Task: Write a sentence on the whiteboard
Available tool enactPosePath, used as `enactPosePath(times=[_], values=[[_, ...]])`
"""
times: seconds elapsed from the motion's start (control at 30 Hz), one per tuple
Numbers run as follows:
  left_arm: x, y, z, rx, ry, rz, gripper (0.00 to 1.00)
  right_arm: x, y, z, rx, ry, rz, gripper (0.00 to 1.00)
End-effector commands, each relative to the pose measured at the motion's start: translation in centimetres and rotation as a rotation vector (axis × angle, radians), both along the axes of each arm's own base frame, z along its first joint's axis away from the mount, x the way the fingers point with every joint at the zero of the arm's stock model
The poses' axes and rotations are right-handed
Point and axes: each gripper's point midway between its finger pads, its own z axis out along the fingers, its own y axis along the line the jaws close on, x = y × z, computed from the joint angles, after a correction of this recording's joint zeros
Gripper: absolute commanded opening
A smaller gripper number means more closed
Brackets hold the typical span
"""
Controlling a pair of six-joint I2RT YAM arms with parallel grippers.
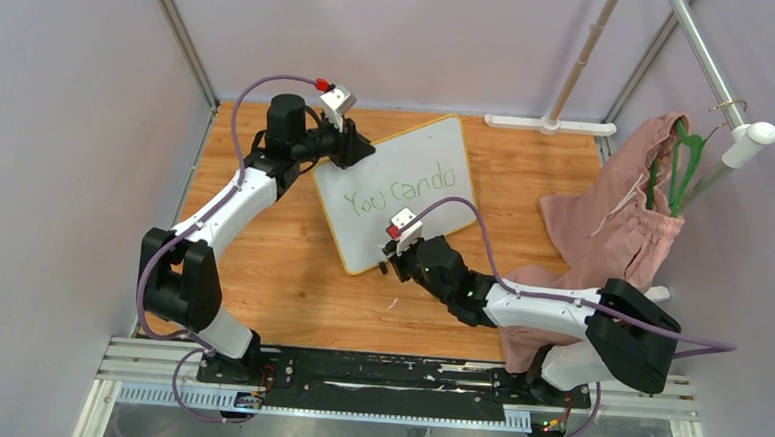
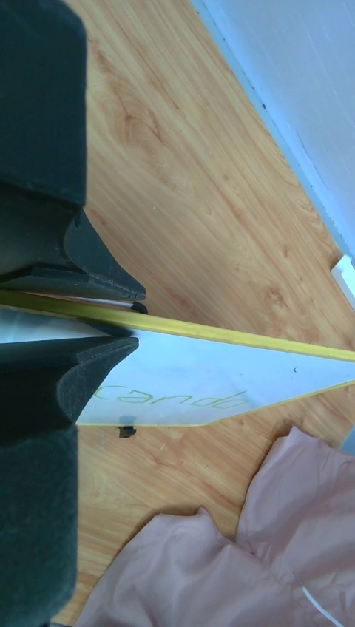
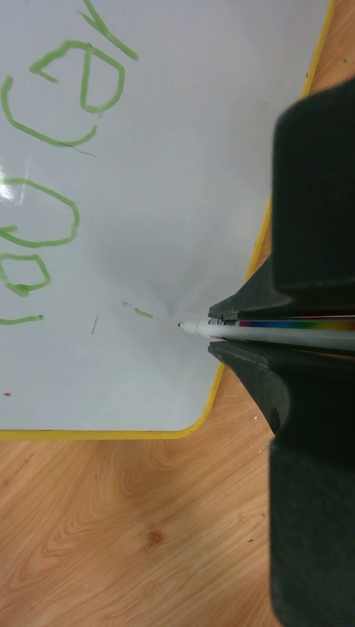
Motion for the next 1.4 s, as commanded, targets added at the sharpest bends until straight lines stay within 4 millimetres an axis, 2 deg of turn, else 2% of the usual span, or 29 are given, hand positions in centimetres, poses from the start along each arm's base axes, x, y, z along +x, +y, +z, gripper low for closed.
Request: enactPosePath(times=[0.0, 0.13, 0.43, 0.83, 1.37], values=[[-2.4, -1.2, -2.4, 0.003, 0.112, -0.061, 0.27, 0.1, 1.1, 4.4, 0.123, -0.058, 0.000, 0.00], [-2.3, -1.3, -2.5, 0.004, 0.114, -0.061, 0.25, 0.6, 1.9, 5.5, 0.153, -0.071, -0.003, 0.00], [-2.4, -1.3, -2.4, 0.004, 0.111, -0.063, 0.19, 2.1, 2.6, 5.3, 0.192, -0.060, -0.041, 0.00], [-2.3, -1.3, -2.6, 0.007, 0.114, -0.063, 0.15, 2.7, 0.5, 4.6, 0.208, -0.045, -0.104, 0.00], [-2.3, -1.3, -2.6, 0.008, 0.112, -0.064, 0.13, 2.2, -0.5, 3.0, 0.193, -0.014, -0.115, 0.00]])
